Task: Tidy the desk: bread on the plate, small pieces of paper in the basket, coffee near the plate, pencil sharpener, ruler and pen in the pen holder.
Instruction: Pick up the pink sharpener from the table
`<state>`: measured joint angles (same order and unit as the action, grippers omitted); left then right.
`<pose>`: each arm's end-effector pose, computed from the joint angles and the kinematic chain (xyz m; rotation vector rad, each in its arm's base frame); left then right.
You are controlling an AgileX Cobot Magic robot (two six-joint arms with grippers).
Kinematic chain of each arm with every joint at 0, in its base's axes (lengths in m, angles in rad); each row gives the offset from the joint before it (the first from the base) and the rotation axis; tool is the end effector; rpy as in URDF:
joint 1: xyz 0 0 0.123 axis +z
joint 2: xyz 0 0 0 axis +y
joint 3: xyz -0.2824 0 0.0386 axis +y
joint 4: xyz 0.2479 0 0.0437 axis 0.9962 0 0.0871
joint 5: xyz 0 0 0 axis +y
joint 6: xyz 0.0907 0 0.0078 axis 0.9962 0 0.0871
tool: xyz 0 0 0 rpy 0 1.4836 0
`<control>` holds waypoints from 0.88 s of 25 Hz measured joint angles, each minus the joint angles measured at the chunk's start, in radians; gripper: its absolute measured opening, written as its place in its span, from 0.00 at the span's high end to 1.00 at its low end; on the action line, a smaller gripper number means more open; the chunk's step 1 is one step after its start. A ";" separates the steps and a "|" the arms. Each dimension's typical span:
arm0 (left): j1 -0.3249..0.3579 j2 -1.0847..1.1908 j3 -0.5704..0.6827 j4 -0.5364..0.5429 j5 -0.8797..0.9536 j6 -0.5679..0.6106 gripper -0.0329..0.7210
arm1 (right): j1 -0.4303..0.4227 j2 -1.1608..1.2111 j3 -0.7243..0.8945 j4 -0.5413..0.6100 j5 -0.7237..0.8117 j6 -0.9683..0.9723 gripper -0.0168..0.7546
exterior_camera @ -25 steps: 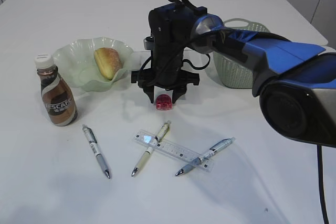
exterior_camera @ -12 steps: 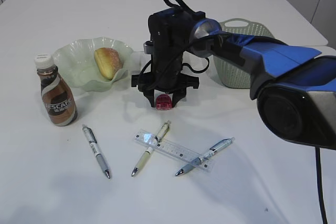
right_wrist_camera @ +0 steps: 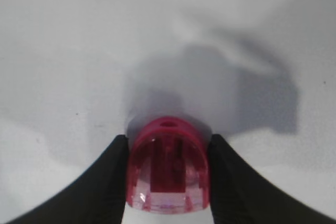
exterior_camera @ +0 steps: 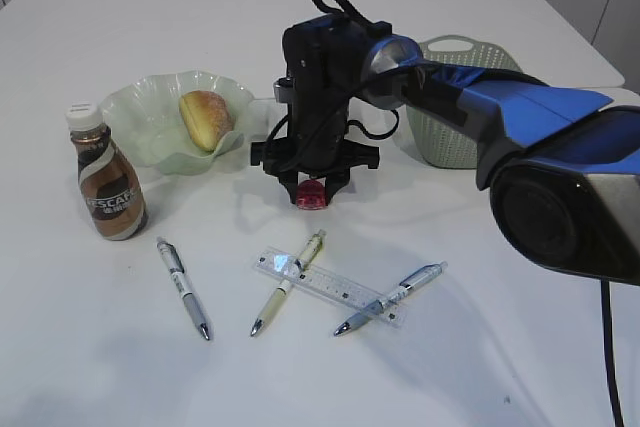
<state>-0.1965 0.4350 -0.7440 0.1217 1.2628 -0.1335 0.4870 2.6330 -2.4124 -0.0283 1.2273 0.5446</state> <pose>0.0429 0.0022 0.3252 0.0695 2.4264 0.0088 0.4746 0.2486 0.1262 0.0749 2.9420 0.1177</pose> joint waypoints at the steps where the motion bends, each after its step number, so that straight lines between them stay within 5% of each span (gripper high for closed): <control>1: 0.000 0.000 0.000 0.004 0.000 0.000 0.46 | 0.000 0.000 0.000 0.000 0.000 0.000 0.53; 22: 0.000 0.000 0.000 0.026 0.000 -0.001 0.46 | 0.000 -0.063 0.000 0.049 0.000 -0.210 0.53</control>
<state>-0.1965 0.4350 -0.7440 0.1481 1.2628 -0.1344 0.4870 2.5699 -2.4124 0.0206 1.2273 0.3351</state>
